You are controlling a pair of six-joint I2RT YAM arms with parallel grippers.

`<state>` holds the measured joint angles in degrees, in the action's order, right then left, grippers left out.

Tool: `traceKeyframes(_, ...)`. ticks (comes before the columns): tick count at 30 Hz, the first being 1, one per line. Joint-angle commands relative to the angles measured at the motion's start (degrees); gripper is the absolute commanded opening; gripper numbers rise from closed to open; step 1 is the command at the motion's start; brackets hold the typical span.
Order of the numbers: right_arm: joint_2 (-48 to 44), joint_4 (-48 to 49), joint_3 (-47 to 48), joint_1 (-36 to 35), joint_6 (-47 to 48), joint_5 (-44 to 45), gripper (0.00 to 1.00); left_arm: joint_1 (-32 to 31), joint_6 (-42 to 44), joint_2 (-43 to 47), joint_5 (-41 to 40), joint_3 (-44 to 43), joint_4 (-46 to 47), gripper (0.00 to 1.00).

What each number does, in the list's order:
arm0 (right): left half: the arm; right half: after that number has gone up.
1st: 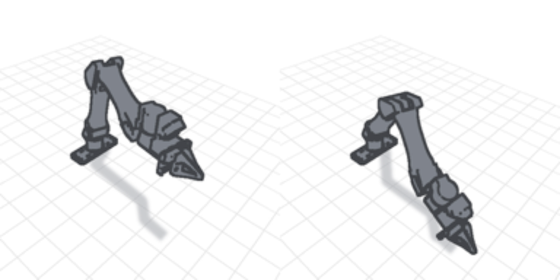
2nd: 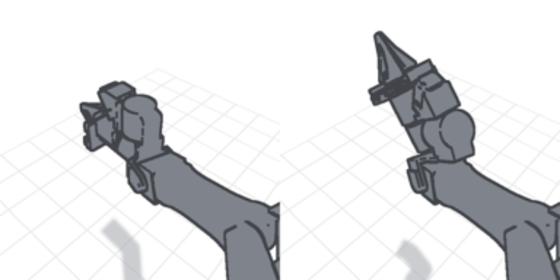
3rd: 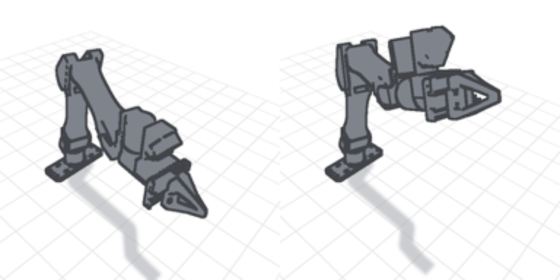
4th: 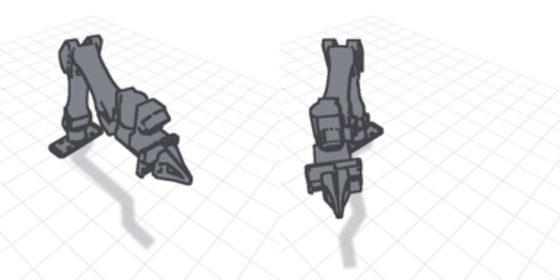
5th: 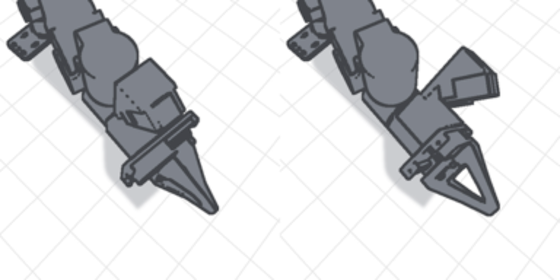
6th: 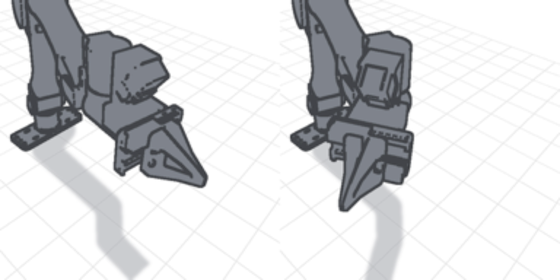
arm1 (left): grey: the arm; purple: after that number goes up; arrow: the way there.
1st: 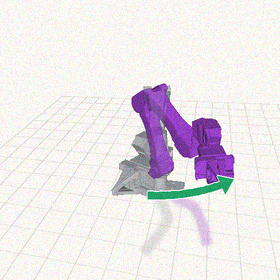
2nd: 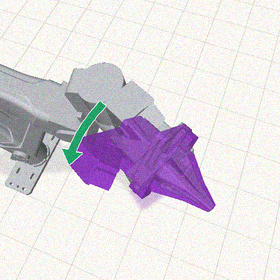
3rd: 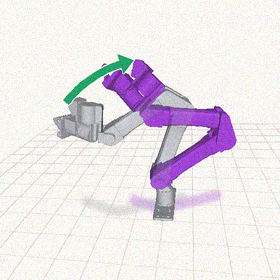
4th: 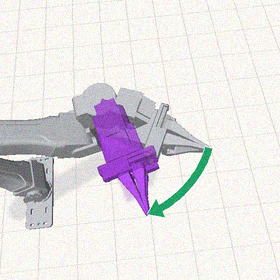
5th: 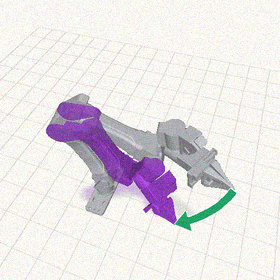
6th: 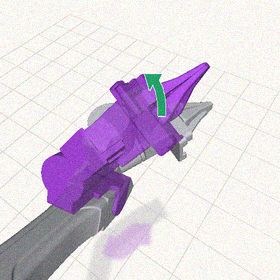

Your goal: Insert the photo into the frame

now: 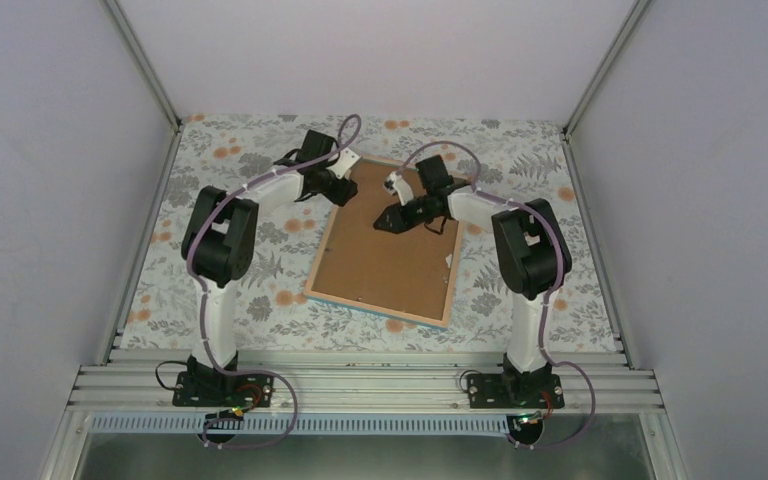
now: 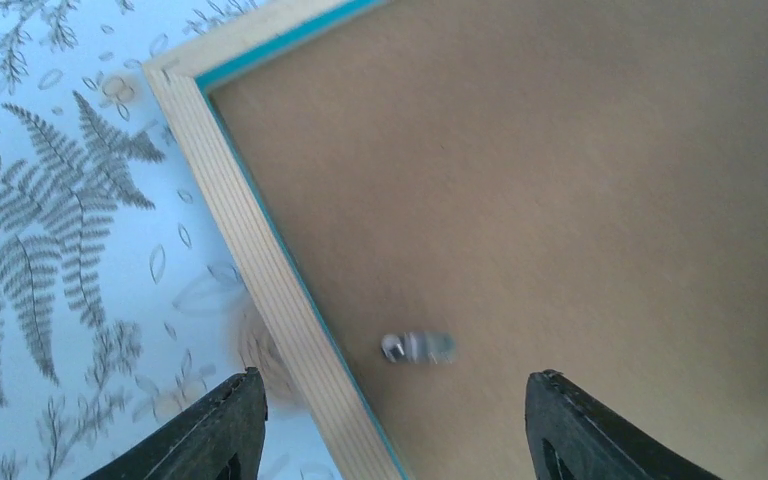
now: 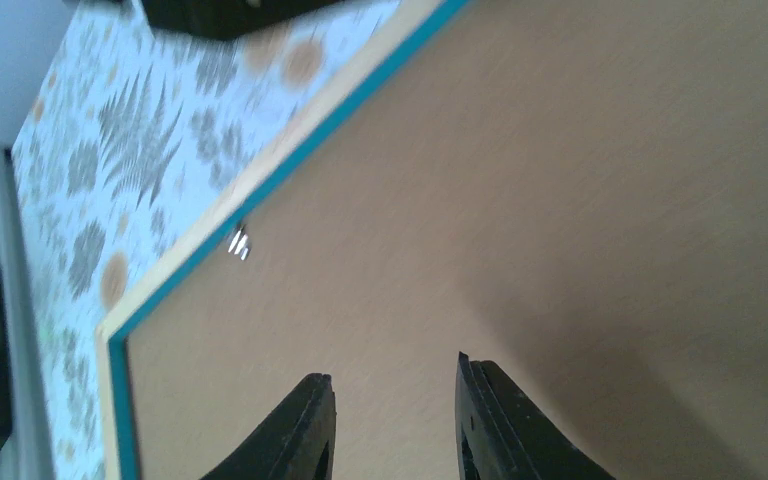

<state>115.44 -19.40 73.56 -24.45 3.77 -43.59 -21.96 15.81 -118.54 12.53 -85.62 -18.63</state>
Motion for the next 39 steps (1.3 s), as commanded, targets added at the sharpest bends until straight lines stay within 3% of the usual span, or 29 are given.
traceKeyframes(1, 2.99, 2.26, 5.85, 2.25, -3.97, 5.21, 0.31, 0.25, -4.74, -5.81, -1.14, -7.88, -1.27, 0.66)
traceKeyframes(11, 10.61, 5.16, 13.35, 2.56, -8.22, 9.23, 0.31, -0.56, -6.81, -16.66, -3.02, -22.06, -8.2, 0.66)
traceKeyframes(17, 10.86, 5.35, 10.68, 1.85, -6.33, 9.45, 0.31, -0.58, -4.93, -15.67, -5.11, -20.63, -12.99, 0.64)
traceKeyframes(30, 10.41, 4.19, 6.46, 1.73, -2.81, 10.43, 0.3, 1.11, 0.05, -13.01, -4.75, -15.23, -19.19, 0.38)
traceKeyframes(39, 10.85, 3.89, 6.47, 1.77, -1.73, 10.43, 0.29, 1.39, 2.83, -11.55, -4.94, -12.41, -17.9, 0.22)
